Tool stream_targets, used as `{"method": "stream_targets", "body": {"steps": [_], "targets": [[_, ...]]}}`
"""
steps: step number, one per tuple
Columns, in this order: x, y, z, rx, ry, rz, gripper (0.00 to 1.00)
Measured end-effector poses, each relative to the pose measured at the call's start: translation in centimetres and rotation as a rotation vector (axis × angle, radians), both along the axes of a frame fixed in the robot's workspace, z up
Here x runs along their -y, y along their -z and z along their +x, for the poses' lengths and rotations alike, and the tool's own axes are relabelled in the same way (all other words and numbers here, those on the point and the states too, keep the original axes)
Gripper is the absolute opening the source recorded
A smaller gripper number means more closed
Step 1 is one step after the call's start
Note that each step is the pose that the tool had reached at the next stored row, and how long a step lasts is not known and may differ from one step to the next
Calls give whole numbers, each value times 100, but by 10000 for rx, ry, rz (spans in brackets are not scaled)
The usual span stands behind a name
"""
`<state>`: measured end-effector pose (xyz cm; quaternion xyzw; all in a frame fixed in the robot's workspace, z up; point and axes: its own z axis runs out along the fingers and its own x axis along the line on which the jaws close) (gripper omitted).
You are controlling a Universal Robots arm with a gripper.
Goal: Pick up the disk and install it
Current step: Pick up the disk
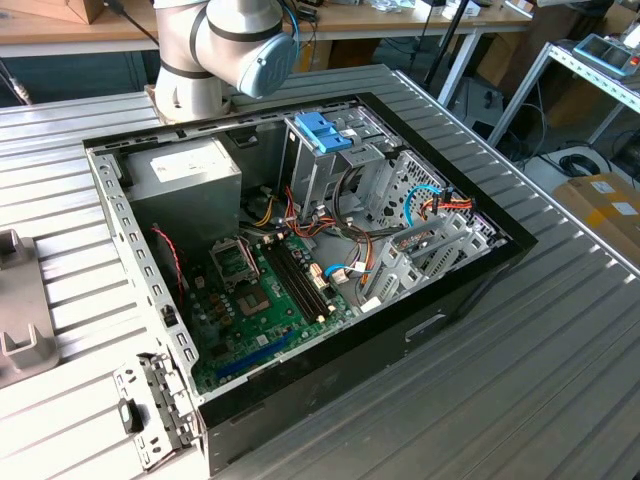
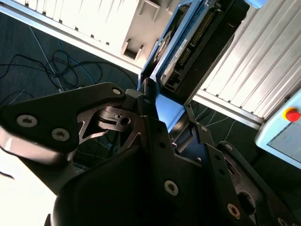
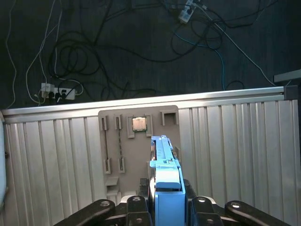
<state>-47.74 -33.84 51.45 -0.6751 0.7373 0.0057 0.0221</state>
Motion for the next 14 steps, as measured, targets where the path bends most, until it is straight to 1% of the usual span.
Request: {"method": "stream_targets", "body": {"steps": [14], "targets": [[2, -74, 0, 0, 0, 9, 37]]}}
